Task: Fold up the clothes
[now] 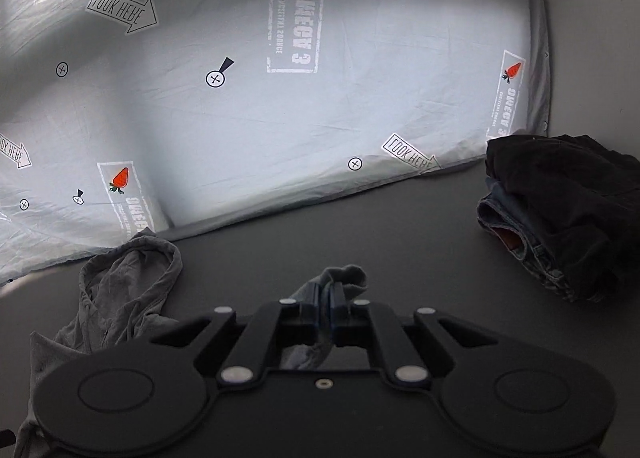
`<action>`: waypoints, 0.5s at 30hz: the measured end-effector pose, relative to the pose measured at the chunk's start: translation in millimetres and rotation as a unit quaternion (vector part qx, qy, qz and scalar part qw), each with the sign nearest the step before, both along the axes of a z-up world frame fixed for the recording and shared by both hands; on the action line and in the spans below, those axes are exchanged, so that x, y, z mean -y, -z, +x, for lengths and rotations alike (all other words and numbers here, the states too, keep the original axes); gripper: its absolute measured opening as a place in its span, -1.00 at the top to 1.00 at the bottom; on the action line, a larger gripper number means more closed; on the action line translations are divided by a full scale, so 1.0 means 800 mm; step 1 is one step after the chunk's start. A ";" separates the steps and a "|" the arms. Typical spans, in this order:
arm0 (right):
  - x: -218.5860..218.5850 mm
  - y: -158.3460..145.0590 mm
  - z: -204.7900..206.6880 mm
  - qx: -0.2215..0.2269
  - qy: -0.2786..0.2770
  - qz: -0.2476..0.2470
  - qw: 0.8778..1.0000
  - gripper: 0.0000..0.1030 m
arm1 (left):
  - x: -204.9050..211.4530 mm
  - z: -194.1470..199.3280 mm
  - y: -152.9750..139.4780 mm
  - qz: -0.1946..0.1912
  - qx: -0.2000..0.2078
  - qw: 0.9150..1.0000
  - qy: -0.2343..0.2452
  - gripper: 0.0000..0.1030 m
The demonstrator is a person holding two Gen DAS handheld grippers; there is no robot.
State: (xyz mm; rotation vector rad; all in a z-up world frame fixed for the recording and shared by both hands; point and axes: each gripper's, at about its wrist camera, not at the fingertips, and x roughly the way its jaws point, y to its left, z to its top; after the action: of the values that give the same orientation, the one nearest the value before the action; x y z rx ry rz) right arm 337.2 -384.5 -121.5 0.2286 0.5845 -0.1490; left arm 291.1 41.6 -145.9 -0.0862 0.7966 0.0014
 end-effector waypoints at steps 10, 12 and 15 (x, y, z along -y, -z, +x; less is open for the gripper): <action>0.020 0.029 -0.011 0.012 0.046 0.037 0.998 0.89 | 0.018 0.079 -0.003 0.041 0.012 0.997 0.058 -0.57; 0.024 0.028 -0.008 0.012 0.053 0.033 0.998 0.89 | 0.016 0.110 0.004 0.032 0.007 0.996 0.077 -0.57; 0.023 0.039 0.002 -0.003 0.060 0.013 0.998 0.89 | 0.015 0.160 0.023 0.029 0.008 0.996 0.087 -0.54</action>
State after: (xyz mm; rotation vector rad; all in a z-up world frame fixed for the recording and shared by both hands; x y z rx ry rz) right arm 338.9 -403.0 -153.0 0.2878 0.5795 -0.2579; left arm 419.1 29.2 -164.1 0.0390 0.7857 -0.1402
